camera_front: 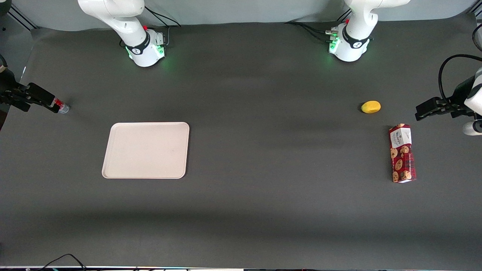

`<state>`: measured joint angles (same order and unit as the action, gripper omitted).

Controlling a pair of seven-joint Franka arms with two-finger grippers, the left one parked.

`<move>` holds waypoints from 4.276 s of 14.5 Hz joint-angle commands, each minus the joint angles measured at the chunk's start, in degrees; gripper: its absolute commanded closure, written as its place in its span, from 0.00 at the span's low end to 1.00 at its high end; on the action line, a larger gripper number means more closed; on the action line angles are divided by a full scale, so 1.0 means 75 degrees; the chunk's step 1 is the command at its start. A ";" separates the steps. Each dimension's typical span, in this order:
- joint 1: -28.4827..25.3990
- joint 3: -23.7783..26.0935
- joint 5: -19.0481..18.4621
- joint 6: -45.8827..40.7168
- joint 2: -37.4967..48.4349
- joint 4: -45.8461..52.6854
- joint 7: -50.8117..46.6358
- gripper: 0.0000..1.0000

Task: Place coke bottle on tray
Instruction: 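Move the right gripper over the red Coca-Cola bottle lying on the table, then lower the open right gripper around the bottle's cap end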

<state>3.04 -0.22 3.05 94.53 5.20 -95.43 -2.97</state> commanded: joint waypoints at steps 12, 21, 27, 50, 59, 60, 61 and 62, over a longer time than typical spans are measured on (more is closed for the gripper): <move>0.0064 -0.0052 -0.0418 -0.0743 -0.0072 0.0173 0.0371 0.00; 0.0509 -0.2055 -0.1728 -0.0444 0.0910 -0.1708 0.2505 0.00; 0.0533 -0.4492 -0.1837 0.2134 0.1850 -0.4195 0.3828 0.00; 0.0427 -0.6427 -0.2049 0.5701 -0.0106 -0.5780 0.4696 0.00; 0.0462 -0.6427 -0.0797 0.5736 -0.0423 -0.5698 0.5807 0.00; 0.0474 -0.6427 -0.0666 0.5736 -0.0516 -0.5686 0.5926 0.00; 0.0486 -0.6427 -0.0653 0.5736 -0.0552 -0.5675 0.5927 0.00; 0.0486 -0.6427 -0.0653 0.5736 -0.0564 -0.5640 0.5927 0.00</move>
<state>6.64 -48.14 -3.75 137.13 2.43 -138.69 39.08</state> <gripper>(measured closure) 0.000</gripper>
